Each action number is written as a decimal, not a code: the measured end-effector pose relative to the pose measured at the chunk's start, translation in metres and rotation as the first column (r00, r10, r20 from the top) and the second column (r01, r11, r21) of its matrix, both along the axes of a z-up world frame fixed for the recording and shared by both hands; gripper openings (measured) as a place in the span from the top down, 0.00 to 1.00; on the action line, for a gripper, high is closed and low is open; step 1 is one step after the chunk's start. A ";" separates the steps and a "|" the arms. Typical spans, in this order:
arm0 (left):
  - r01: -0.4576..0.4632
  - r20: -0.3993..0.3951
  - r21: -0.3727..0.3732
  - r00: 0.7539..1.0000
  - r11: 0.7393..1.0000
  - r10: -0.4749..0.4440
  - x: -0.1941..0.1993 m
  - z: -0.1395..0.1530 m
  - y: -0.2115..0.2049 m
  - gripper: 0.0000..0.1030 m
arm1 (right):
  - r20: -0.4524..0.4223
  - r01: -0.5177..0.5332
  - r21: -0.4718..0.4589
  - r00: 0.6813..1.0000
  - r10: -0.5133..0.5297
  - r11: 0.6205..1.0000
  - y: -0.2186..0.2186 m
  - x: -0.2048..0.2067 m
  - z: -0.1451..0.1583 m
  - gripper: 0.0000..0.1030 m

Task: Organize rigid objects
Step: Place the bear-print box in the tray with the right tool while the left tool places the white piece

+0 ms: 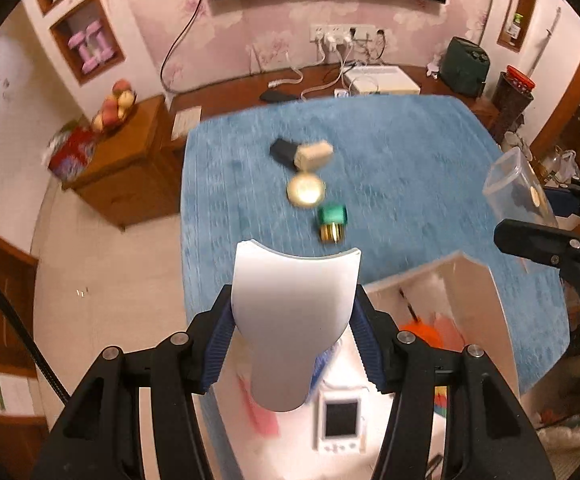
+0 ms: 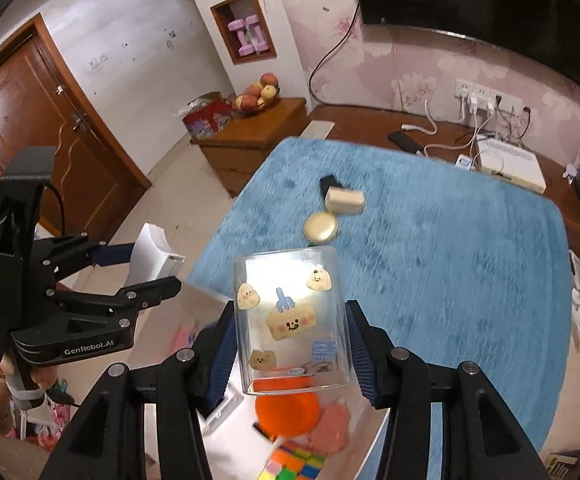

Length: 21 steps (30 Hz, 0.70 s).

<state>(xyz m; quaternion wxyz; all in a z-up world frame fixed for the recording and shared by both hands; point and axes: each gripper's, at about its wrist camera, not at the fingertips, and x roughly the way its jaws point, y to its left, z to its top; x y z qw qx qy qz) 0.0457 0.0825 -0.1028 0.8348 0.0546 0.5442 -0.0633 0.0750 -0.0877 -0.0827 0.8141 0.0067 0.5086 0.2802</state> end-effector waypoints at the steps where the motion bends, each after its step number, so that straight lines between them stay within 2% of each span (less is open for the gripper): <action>1: -0.008 -0.011 -0.005 1.000 1.000 0.008 -0.007 -0.003 -0.001 0.43 | -0.011 -0.004 -0.002 1.000 0.004 1.000 0.000 -0.005 -0.004 0.50; 5: -0.047 -0.087 0.011 0.995 0.999 0.047 -0.032 -0.030 -0.004 0.43 | -0.077 -0.051 -0.048 0.996 0.047 0.998 0.005 -0.028 -0.035 0.50; 7: -0.067 -0.136 -0.006 0.988 0.998 0.066 -0.044 -0.048 -0.003 0.43 | -0.093 -0.081 -0.079 0.993 0.073 0.994 0.009 -0.038 -0.048 0.50; 9: -0.079 -0.177 -0.018 0.981 0.997 0.075 -0.051 -0.062 -0.003 0.43 | -0.099 -0.134 -0.158 0.988 0.120 0.978 0.018 -0.053 -0.068 0.50; 12: -0.086 -0.228 -0.022 0.970 0.996 0.079 -0.065 -0.084 -0.006 0.43 | -0.134 -0.185 -0.216 0.978 0.158 0.959 0.024 -0.068 -0.090 0.50; 15: -0.079 -0.262 -0.013 0.962 0.997 0.073 -0.075 -0.101 -0.011 0.43 | -0.199 -0.229 -0.216 0.962 0.187 0.949 0.027 -0.076 -0.106 0.50; 21: -0.073 -0.303 0.006 0.950 0.997 0.072 -0.091 -0.127 -0.019 0.43 | -0.252 -0.324 -0.215 0.930 0.268 0.922 0.039 -0.092 -0.118 0.50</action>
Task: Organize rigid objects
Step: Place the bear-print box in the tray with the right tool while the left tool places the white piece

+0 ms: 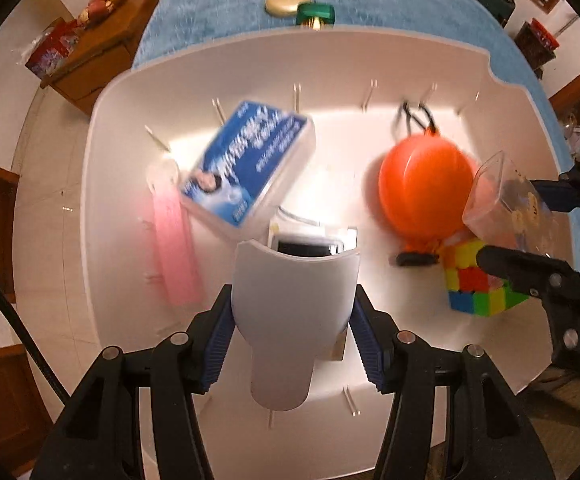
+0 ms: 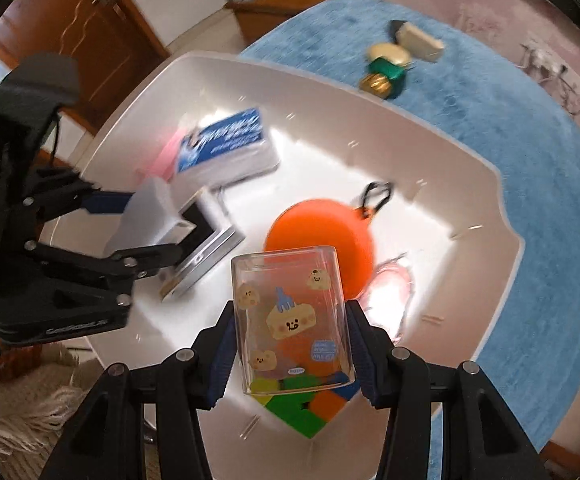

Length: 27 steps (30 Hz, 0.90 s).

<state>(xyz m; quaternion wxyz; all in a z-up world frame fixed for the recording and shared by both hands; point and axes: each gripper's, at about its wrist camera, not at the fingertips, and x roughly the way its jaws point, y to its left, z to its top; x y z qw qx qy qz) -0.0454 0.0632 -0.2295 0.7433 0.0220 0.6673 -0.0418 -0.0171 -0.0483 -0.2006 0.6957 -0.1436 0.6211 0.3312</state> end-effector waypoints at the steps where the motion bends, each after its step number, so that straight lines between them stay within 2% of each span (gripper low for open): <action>1: -0.002 -0.007 0.000 1.000 1.000 0.002 -0.001 -0.003 0.000 0.43 | -0.004 -0.018 -0.004 1.000 0.018 1.000 0.003 -0.003 -0.002 0.50; 6: -0.001 -0.017 0.007 1.000 1.000 0.001 -0.006 -0.011 -0.003 0.43 | 0.021 -0.117 -0.042 0.993 0.118 0.992 0.020 -0.023 -0.010 0.49; 8: -0.003 -0.016 0.001 1.000 1.000 0.003 -0.008 -0.013 -0.002 0.43 | 0.030 -0.136 -0.046 0.990 0.138 0.990 0.023 -0.027 -0.008 0.42; 10: -0.007 -0.017 -0.003 1.000 1.000 0.007 -0.009 -0.013 -0.002 0.43 | 0.038 -0.142 -0.047 0.989 0.144 0.989 0.025 -0.030 -0.007 0.31; 13: -0.015 -0.015 -0.015 1.000 1.000 0.015 -0.011 -0.012 0.001 0.39 | 0.049 -0.138 -0.029 0.989 0.140 0.990 0.023 -0.030 -0.002 0.31; 16: -0.034 -0.009 -0.016 0.999 0.999 0.034 -0.010 -0.011 0.006 0.23 | 0.057 -0.127 -0.025 0.990 0.129 0.992 0.021 -0.028 0.001 0.31; 17: -0.039 -0.005 -0.016 0.999 0.999 0.039 -0.010 -0.010 0.007 0.21 | 0.061 -0.123 -0.018 0.991 0.123 0.992 0.020 -0.028 0.003 0.31; 27: -0.044 0.032 -0.033 0.998 0.998 0.045 -0.006 0.003 0.009 0.19 | 0.111 -0.109 -0.014 0.988 0.110 0.994 0.018 -0.026 0.014 0.31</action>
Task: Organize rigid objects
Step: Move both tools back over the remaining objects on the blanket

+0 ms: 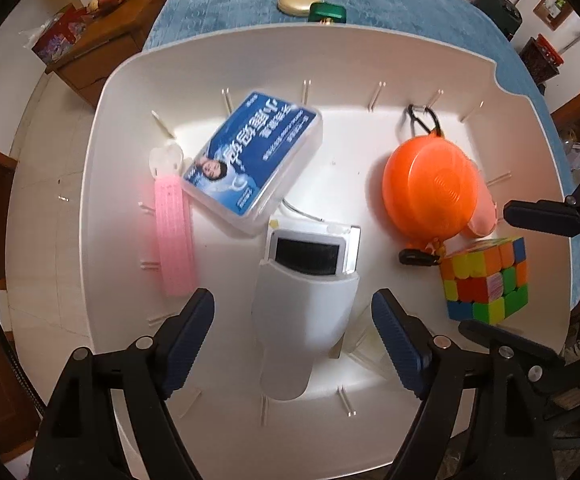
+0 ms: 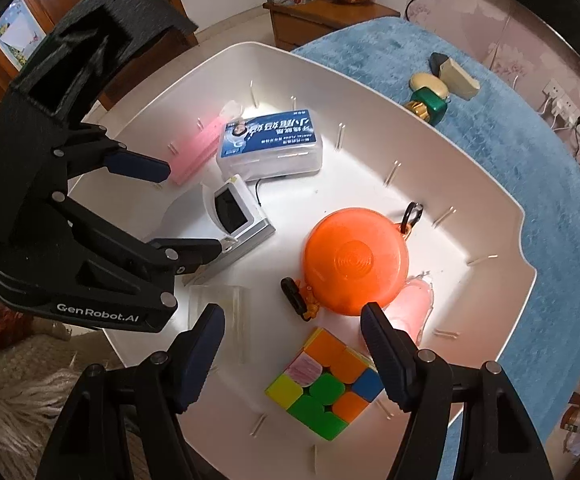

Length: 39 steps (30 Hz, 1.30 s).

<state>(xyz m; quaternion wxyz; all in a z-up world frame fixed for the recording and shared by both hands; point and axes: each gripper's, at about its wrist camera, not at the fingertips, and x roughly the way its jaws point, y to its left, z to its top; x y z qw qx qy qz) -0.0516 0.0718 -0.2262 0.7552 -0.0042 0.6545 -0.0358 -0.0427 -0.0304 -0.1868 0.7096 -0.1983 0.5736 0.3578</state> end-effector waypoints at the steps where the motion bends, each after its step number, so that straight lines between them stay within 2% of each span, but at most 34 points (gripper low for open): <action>1: 0.002 0.004 0.001 1.000 1.000 -0.002 0.003 0.002 0.001 0.18 | 0.005 0.002 0.002 1.000 -0.002 1.000 0.000 0.001 0.001 0.31; 14: 0.021 0.092 -0.014 0.996 1.000 -0.020 0.022 0.040 -0.013 0.18 | 0.041 0.071 0.029 0.997 -0.072 0.997 -0.015 0.015 0.009 0.31; 22: 0.010 0.141 -0.028 0.990 1.000 -0.006 0.042 0.064 -0.008 0.18 | 0.044 0.101 0.031 0.994 -0.102 0.994 -0.020 0.025 0.010 0.31; 32: 0.018 0.179 -0.017 0.984 1.000 -0.015 0.075 0.091 0.004 0.18 | -0.001 0.175 0.048 0.985 -0.175 0.983 -0.028 0.046 0.007 0.31; 39: 0.044 0.222 0.015 0.974 0.999 -0.046 0.121 0.111 0.019 0.18 | -0.034 0.252 0.101 0.968 -0.250 0.962 -0.031 0.081 0.028 0.31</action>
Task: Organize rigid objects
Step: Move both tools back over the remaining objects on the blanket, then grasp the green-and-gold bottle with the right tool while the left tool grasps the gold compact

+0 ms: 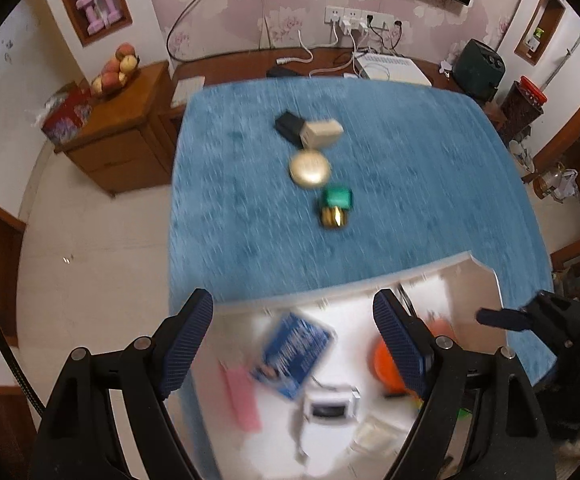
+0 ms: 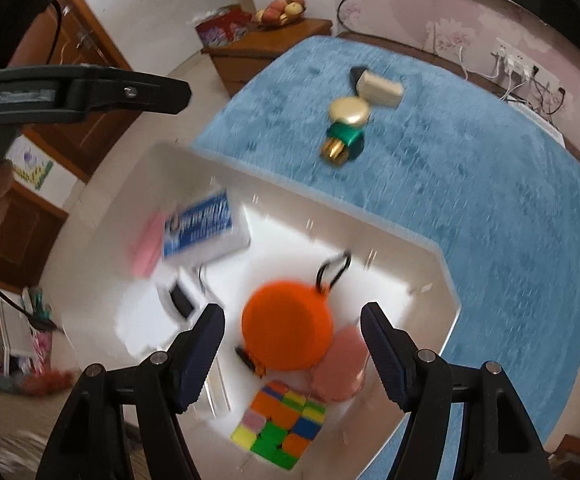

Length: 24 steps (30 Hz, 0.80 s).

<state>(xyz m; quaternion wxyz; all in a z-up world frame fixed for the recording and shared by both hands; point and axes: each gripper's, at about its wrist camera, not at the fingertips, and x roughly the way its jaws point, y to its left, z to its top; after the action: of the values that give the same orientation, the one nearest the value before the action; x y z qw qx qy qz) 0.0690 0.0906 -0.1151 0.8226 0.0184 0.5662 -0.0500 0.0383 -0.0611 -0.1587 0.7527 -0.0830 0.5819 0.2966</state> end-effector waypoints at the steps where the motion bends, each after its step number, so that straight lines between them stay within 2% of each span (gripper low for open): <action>1: 0.009 0.008 0.010 1.000 1.000 -0.009 0.010 0.002 0.001 0.18 | 0.007 0.008 0.002 1.000 -0.008 1.000 0.001 0.005 0.003 0.31; 6: 0.041 0.015 0.027 0.999 0.999 -0.041 0.058 0.000 0.005 0.18 | 0.042 0.108 0.010 0.993 -0.108 0.994 0.013 0.051 0.019 0.31; 10: 0.042 0.000 0.019 0.999 0.999 -0.042 0.093 -0.011 0.008 0.18 | 0.017 0.216 0.025 0.976 -0.217 0.976 0.024 0.089 0.014 0.31; 13: 0.038 0.004 0.011 0.999 0.999 -0.038 0.116 -0.018 0.009 0.18 | 0.007 0.274 0.004 0.962 -0.274 0.962 0.037 0.113 0.001 0.31; 16: 0.030 0.007 0.011 1.000 1.000 -0.030 0.134 -0.026 0.011 0.18 | -0.028 0.331 -0.031 0.943 -0.332 0.943 0.051 0.134 -0.026 0.31; 20: 0.010 -0.021 -0.031 1.000 0.999 -0.011 0.154 -0.041 0.015 0.18 | -0.045 0.382 -0.070 0.922 -0.386 0.921 0.067 0.147 -0.055 0.31; 22: -0.004 -0.030 -0.013 1.000 1.000 0.004 0.160 -0.048 0.017 0.18 | -0.055 0.410 -0.083 0.908 -0.415 0.908 0.069 0.152 -0.065 0.31; 24: -0.014 -0.048 -0.028 0.999 1.000 0.013 0.164 -0.058 0.023 0.18 | -0.073 0.433 -0.101 0.895 -0.441 0.896 0.072 0.159 -0.079 0.31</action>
<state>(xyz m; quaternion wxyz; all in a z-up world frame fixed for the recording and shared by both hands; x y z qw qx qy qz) 0.2334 0.1132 -0.1728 0.8092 0.0016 0.5852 -0.0530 0.1971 0.0106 -0.2373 0.7677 0.0331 0.6322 0.0993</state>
